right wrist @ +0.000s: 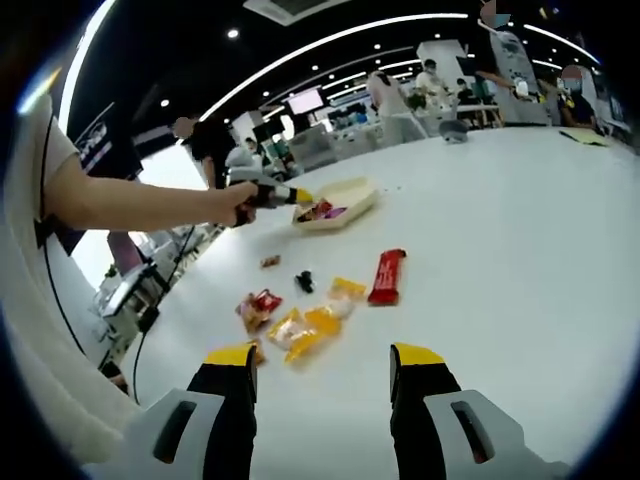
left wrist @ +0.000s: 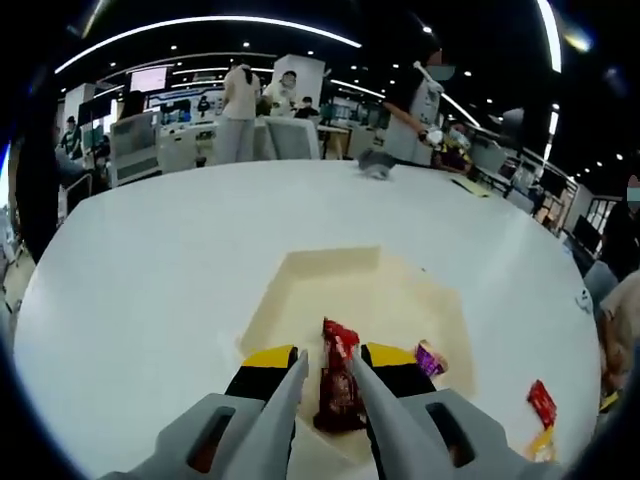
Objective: Place the target food into the container with the food tongs after gripping and lifting it, then release it inside without dropping or visibly crushing the food.
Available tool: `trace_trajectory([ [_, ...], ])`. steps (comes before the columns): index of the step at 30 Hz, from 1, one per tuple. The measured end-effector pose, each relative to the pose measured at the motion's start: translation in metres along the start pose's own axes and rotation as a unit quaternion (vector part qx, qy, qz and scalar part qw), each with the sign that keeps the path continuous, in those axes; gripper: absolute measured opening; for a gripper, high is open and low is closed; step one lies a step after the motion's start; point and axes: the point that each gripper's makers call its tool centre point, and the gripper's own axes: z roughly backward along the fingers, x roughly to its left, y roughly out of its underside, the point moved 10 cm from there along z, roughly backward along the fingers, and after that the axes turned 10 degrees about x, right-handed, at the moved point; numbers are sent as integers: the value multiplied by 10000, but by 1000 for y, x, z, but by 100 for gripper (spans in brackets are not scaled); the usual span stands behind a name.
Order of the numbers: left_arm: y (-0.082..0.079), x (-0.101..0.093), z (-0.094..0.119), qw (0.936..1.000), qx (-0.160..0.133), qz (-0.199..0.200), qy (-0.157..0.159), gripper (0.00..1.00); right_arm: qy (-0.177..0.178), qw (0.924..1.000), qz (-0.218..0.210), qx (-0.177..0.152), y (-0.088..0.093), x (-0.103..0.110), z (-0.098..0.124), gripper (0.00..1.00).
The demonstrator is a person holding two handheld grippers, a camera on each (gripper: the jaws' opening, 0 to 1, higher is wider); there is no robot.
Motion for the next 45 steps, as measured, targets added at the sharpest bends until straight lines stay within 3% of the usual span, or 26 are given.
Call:
trace_trajectory([
  [6, -2, 6, 10, 9999, -139, 59, -28, 24, -143, 9997, 194, 108, -5, 4, -4, 54],
  [14, 1, 10, 36, 9992, -374, 135, -70, 24, -161, 9996, 247, -4, -8, 5, -3, 54],
  [23, 9, 12, 55, 9989, -432, 129, -128, 24, -168, 9996, 222, -109, -4, 7, 2, 54],
  [45, 14, -9, 105, 9982, -605, -21, 8, 23, -371, 9977, 436, -366, -9, 22, 5, 54],
])
